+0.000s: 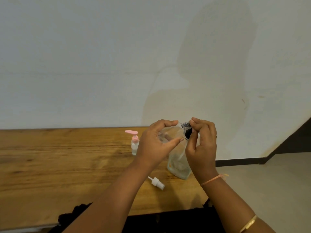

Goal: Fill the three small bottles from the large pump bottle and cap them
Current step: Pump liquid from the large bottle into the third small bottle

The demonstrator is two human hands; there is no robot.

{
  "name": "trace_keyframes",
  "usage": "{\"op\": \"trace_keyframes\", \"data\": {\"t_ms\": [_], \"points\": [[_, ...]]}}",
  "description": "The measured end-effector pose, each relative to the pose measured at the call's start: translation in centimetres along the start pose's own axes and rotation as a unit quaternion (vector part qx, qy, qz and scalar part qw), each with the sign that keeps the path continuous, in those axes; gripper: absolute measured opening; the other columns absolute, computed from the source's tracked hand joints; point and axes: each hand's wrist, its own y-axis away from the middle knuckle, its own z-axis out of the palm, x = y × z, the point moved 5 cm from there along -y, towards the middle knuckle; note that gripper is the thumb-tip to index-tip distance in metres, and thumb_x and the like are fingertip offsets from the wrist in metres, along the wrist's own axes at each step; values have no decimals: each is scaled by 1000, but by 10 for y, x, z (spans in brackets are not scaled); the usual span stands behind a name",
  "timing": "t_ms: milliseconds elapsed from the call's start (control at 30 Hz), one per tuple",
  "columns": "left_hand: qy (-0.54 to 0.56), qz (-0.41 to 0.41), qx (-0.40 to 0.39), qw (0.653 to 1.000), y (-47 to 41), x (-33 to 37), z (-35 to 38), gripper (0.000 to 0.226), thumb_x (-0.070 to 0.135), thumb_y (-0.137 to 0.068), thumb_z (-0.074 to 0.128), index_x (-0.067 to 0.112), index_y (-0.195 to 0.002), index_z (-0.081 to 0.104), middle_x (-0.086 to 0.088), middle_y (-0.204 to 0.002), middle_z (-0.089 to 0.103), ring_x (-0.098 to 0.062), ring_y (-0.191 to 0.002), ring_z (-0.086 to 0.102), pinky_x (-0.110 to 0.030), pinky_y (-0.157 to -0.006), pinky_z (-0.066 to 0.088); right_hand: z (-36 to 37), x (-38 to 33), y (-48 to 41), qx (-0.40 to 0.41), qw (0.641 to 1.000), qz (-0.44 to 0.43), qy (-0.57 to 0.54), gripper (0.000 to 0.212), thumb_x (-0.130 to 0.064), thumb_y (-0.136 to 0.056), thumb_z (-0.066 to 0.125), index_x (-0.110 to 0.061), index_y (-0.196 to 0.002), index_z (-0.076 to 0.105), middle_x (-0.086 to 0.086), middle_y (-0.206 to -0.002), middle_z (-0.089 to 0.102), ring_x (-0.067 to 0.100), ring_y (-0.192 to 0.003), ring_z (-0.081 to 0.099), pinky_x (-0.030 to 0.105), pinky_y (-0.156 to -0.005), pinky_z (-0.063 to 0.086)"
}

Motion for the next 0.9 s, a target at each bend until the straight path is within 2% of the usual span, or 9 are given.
{"op": "trace_keyframes", "data": {"t_ms": [100,200,333,500,600,667,767,900], "points": [[0,17,7,1000,1,7,-1,45,20,-70,82,45,-98,56,22,-105,61,2,-76,63,-4,-68,45,-4,-5,-3,13,1000,10,-14,24,-4,-86,41,0,-98,62,0,-104,52,14,-101,54,16,-90,45],[-17,34,3,999,0,13,-2,46,23,-71,81,47,-100,55,23,-106,61,1,-76,64,-4,-70,45,-10,-7,-7,14,1000,4,-7,21,-1,-86,45,-1,-97,63,-2,-104,52,13,-100,55,16,-88,45],[-25,17,-5,1000,-3,6,-3,42,28,-70,81,48,-97,56,27,-106,61,-3,-88,64,-4,-80,44,-7,-2,-5,0,1000,10,4,22,5,-84,50,-1,-100,64,-2,-105,52,13,-101,55,15,-90,45],[19,-5,4,1000,-1,-1,0,42,20,-68,83,44,-93,58,28,-99,62,9,-99,60,-5,-78,46,-3,5,-1,-16,1000,-20,3,26,-7,-89,42,1,-103,62,-2,-107,49,12,-104,52,29,-90,47],[33,-1,12,999,0,-2,3,43,17,-68,83,42,-93,59,25,-101,63,9,-97,60,-7,-77,47,-4,3,-1,-11,1000,-4,-3,25,-6,-89,42,0,-102,62,-1,-107,51,13,-103,54,22,-91,47],[27,6,17,999,0,-1,2,43,19,-68,83,43,-95,59,23,-103,64,7,-99,60,-10,-82,47,-5,-1,-3,1,1000,10,-8,21,1,-87,46,-1,-100,62,0,-105,52,16,-101,56,17,-90,46],[-16,29,15,999,-1,6,-1,45,24,-69,83,46,-97,57,26,-103,61,9,-102,57,-3,-82,42,-10,-7,-6,16,1000,17,-13,22,8,-83,49,-1,-98,63,0,-104,53,15,-100,56,13,-90,44],[-9,15,9,1000,-2,7,-3,44,25,-68,83,48,-96,57,20,-106,64,0,-77,64,-7,-74,48,-9,-7,-5,14,1000,16,-10,22,8,-83,49,-1,-98,63,0,-103,52,16,-100,56,12,-89,43]]}}
